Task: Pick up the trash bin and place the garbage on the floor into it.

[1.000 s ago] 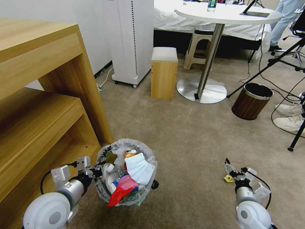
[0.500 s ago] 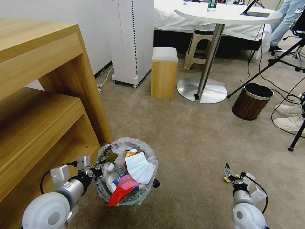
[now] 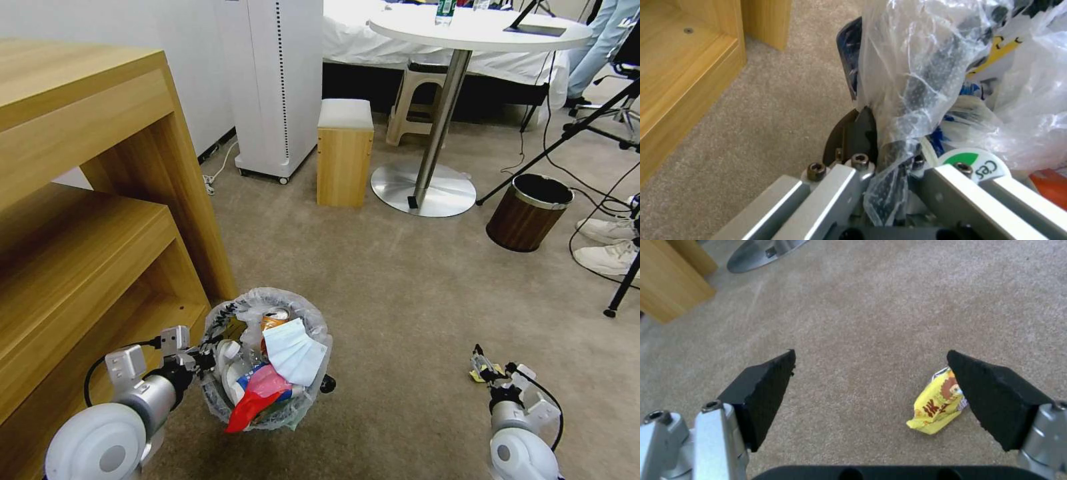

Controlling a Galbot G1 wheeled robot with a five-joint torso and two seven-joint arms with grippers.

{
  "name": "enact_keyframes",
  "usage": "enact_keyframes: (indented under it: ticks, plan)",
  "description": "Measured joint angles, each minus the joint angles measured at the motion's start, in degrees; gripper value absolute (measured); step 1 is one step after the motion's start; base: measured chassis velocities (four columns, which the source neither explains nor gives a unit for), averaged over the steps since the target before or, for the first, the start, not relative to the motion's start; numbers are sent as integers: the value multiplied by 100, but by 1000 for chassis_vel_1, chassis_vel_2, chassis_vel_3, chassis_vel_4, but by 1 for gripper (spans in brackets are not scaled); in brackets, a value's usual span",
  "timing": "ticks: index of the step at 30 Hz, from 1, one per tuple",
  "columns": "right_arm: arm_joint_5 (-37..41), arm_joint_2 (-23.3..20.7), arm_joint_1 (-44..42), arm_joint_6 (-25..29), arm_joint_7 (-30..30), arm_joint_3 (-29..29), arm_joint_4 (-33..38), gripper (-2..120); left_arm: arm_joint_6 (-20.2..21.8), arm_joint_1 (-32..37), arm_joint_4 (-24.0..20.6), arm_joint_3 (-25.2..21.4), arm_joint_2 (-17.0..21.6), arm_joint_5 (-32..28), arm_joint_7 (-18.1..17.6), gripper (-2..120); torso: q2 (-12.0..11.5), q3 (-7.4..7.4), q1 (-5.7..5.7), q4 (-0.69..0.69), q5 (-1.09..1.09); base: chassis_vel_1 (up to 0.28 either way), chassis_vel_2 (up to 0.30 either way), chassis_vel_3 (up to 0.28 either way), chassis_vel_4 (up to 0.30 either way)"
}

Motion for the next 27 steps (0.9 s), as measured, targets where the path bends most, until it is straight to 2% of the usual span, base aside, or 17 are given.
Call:
enact_keyframes:
  ticks: [3,8,27]
  plan:
    - [-24,75,121,-14,120,6,-156,86,-5,3,-17,-2,35,-2,-10,0,0,0,0,2,6,0,0,0,0]
    - [-30,134,128,-27,202,89,-307,83,-14,-3,-17,-5,75,-5,-16,0,0,0,0,0,3,0,0,0,0]
    - [10,208,-175,-213,578,311,204,82,-35,13,-46,-34,147,-20,-24,0,0,0,0,0,2,0,0,0,0]
